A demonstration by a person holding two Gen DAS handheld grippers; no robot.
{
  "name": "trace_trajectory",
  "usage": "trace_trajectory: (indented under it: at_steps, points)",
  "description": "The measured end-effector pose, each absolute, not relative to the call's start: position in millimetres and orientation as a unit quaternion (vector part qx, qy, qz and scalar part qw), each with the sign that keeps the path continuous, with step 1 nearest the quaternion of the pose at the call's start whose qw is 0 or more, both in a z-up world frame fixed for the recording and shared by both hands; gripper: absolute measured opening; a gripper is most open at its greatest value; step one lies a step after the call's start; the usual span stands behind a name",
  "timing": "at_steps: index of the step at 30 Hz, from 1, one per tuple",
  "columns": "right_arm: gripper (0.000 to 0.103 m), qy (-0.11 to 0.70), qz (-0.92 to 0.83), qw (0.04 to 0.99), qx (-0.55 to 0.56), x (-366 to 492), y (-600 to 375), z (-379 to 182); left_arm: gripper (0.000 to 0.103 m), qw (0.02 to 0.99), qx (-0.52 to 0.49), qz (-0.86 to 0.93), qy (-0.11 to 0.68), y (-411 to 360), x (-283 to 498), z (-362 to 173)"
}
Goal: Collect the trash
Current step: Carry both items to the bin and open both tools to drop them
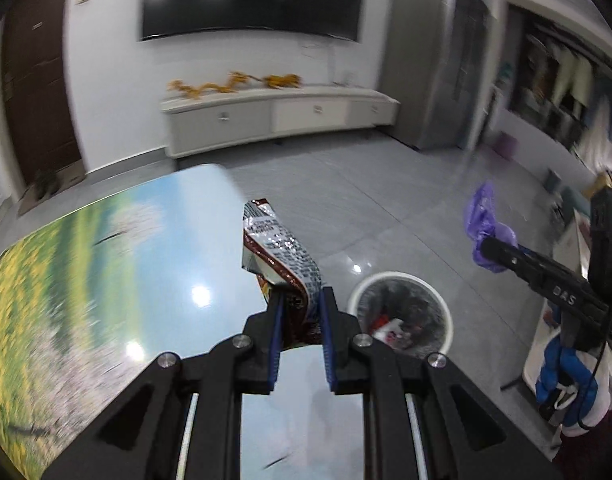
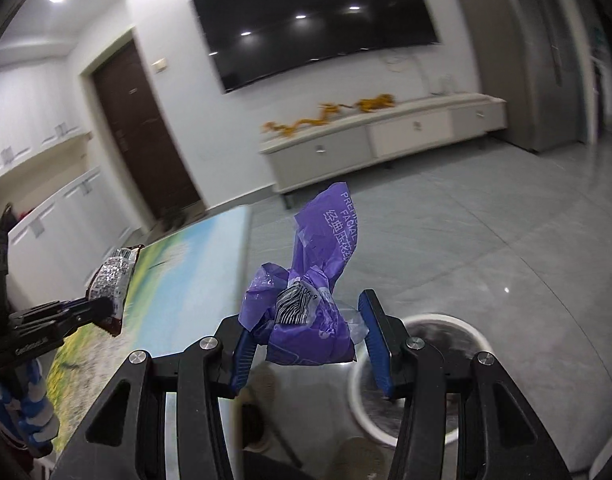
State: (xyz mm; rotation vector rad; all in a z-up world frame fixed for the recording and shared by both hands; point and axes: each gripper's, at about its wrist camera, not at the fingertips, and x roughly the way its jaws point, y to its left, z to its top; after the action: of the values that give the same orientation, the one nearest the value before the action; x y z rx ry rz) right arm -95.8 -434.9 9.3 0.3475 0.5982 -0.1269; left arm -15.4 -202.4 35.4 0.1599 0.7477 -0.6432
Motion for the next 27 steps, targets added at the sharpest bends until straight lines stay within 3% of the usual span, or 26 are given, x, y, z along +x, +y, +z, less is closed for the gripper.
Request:
trace_trajectory:
  at_steps: [8,19,22,24,27]
  points:
    - [0.049,0.331,-0.114,0.915,0.201,-93,-499,-37,0.018,0.829,0.126,-0.375,0.394,-316,-5,2]
    - [0.053,0.418,-0.14,0.866,0.237,-66,-549,-130,0.021,0.769,0.157,-0.425,0.451,-416,20,-60]
    - [0.054,0.434,-0.148,0.857,0.237,-62,-558,-145,0.028,0.759,0.154,-0.43,0.464,-429,27,-71]
    - [0.062,0.44,-0.151,0.853,0.238,-60,-562,-150,0.048,0.758,0.15,-0.429,0.468,-433,30,-76]
    - [0.066,0.44,-0.162,0.85,0.24,-65,-566,-152,0.051,0.756,0.143,-0.43,0.472,-437,33,-79]
